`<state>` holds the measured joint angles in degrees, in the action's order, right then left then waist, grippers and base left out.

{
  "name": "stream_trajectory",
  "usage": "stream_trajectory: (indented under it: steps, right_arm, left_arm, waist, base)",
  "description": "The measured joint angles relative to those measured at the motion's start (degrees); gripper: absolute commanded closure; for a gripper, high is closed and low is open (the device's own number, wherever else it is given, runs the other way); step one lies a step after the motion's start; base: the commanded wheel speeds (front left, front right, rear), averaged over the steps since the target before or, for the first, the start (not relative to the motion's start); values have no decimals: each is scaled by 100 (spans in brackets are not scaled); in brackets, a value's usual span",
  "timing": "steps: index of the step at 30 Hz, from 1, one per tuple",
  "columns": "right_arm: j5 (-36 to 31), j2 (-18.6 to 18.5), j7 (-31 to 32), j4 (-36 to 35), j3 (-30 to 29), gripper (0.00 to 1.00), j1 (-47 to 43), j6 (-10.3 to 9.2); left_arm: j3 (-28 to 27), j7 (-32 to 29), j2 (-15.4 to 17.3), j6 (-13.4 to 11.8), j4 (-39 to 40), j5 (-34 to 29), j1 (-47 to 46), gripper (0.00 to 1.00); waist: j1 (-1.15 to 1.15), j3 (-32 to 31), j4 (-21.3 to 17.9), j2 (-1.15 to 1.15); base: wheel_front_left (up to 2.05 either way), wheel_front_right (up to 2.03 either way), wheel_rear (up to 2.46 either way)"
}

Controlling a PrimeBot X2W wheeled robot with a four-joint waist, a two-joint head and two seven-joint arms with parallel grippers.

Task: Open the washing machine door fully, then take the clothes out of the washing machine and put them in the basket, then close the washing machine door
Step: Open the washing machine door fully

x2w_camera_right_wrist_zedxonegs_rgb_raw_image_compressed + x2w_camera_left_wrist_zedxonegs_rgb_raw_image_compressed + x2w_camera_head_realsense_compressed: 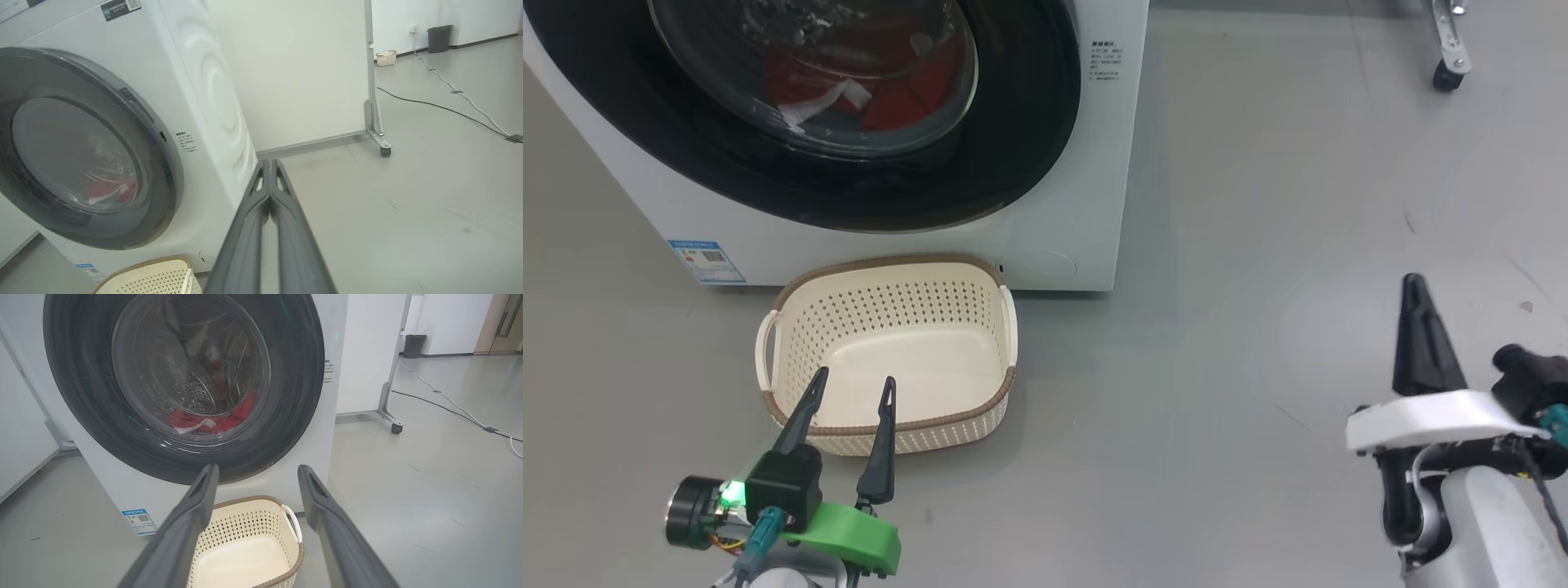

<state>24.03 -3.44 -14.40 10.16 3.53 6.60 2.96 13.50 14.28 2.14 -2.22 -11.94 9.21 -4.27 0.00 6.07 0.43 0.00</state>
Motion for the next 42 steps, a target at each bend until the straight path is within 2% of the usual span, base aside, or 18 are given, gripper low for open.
stream_trajectory:
  steps: [9, 18, 28, 30, 37, 42]
  right_arm:
    - [1493, 23, 526, -255, -730, 100, 982, 53]
    - [2510, 12, 1572, -336, -942, 100, 2247, 37]
    - [3271, -26, 2613, -412, -990, 100, 3711, -364]
    - [3443, -32, 2798, -386, -969, 100, 3974, -375]
    - [3827, -55, 3273, -156, -943, 100, 4658, -615]
    - [3912, -68, 3537, 8, -875, 100, 5042, -666]
  left_arm:
    - [226, 0, 1, 1, 169, 70, -437, 0]
    - [506, 16, -1, 0, 344, 293, -960, 0]
    - [698, 19, -8, -31, 556, 543, -1484, 0]
    - [712, 19, -10, -33, 556, 564, -1557, 0]
    - [882, 19, -26, -52, 554, 597, -1764, 0]
    - [947, 19, -29, -59, 536, 699, -1872, 0]
  waist:
    - [0, 618, 261, 0]
    - [0, 1297, 623, 0]
    - [1, 2097, 1029, 0]
    - [1, 2252, 1103, 0]
    - [1, 2714, 1347, 0]
    - [0, 2953, 1514, 0]
  base:
    - [0, 0, 0]
    - [0, 0, 0]
    - [0, 0, 0]
    - [0, 0, 0]
    - [0, 0, 0]
    - [0, 0, 0]
